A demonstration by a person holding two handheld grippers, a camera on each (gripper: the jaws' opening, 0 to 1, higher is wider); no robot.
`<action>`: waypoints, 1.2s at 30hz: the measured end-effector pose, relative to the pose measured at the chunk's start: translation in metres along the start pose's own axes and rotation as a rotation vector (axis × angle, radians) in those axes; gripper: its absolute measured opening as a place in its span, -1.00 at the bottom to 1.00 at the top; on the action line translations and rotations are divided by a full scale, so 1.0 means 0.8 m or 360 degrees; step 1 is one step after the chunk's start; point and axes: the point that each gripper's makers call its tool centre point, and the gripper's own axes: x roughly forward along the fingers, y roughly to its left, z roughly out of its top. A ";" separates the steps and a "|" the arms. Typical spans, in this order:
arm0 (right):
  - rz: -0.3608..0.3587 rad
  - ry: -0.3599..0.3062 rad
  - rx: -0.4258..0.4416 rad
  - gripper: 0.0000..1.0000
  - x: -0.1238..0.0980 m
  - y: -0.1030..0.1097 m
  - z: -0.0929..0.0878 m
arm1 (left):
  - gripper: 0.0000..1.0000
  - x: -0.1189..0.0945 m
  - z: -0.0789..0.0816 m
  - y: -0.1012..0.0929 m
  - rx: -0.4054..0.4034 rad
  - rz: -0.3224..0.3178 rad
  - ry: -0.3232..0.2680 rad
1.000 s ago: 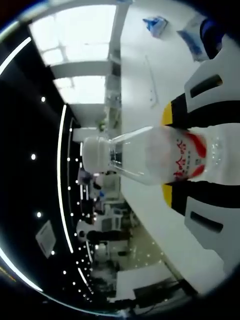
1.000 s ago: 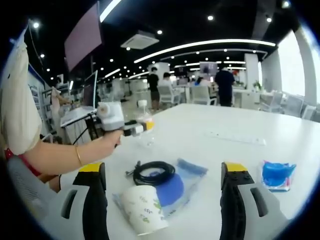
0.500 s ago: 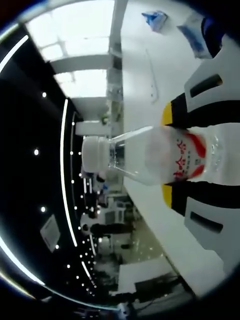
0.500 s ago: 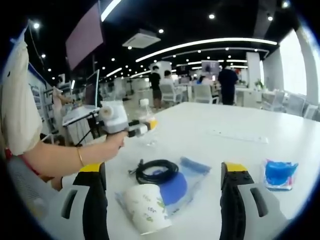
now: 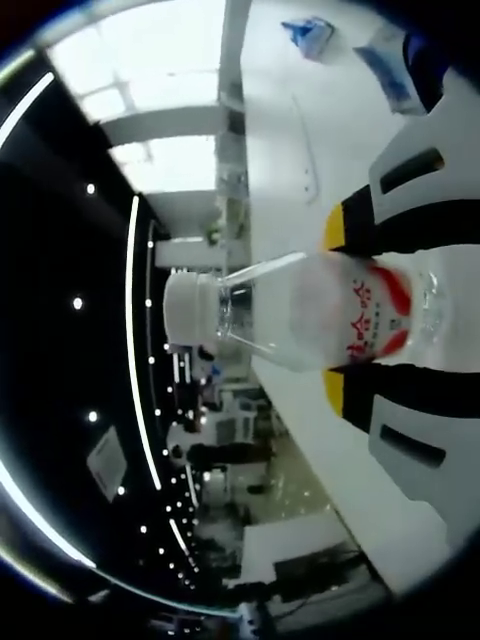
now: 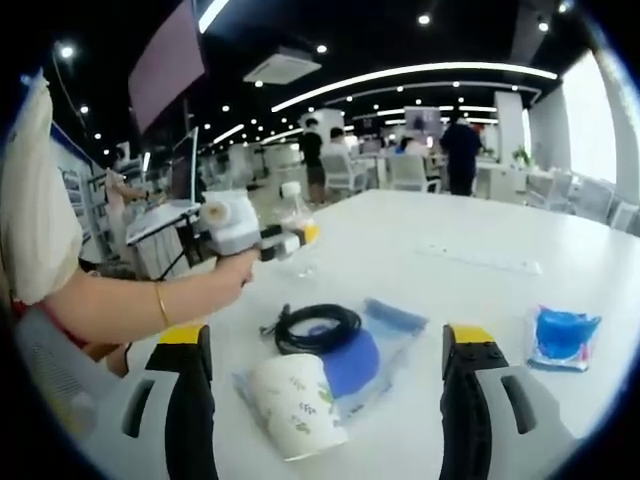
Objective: Arrange the tabletop items into an orderly group along one side of the table until the central work area is clear of visible clutter.
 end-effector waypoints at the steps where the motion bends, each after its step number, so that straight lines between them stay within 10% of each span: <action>1: 0.0002 0.0002 -0.0003 0.89 0.000 0.000 -0.001 | -0.17 -0.001 0.001 0.000 0.0001 -0.0003 -0.0003; 19: 0.0122 0.0067 0.0006 0.91 0.006 0.026 -0.010 | 0.97 -0.026 0.043 0.003 0.0110 -0.0229 -0.0005; 31: 0.0212 0.0114 -0.0028 0.91 0.005 0.050 -0.015 | 0.99 -0.077 0.057 -0.014 0.0113 -0.0386 0.0111; 36: 0.0193 0.0306 -0.0179 0.85 0.001 0.045 -0.052 | 0.99 -0.111 0.071 -0.032 0.0197 -0.0480 0.0123</action>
